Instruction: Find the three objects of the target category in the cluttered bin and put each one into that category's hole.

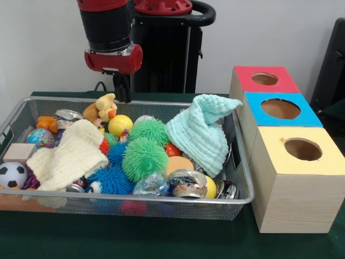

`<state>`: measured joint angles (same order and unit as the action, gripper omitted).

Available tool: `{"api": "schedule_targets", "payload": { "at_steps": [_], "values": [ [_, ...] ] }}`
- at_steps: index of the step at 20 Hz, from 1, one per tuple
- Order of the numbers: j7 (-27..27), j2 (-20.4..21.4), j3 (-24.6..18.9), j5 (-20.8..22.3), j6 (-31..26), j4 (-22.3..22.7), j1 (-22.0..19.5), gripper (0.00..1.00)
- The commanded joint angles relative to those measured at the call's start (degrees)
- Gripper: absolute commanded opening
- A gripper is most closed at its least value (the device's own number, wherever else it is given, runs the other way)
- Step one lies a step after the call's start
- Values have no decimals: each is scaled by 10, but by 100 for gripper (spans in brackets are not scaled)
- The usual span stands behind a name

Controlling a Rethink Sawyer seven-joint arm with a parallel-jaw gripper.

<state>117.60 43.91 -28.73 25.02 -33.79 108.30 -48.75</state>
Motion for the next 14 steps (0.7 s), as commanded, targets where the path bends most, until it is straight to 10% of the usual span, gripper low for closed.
{"api": "schedule_targets", "payload": {
  "at_steps": [1, 10, 11, 14],
  "values": [
    [-58, -6, -41, 12, 15, -34, -3, 0],
    [20, -193, 118, 219, 330, -39, 52, 0],
    [29, -198, 138, 224, 371, -39, 64, 100],
    [31, -207, 146, 227, 396, -35, 64, 100]
  ]
}}
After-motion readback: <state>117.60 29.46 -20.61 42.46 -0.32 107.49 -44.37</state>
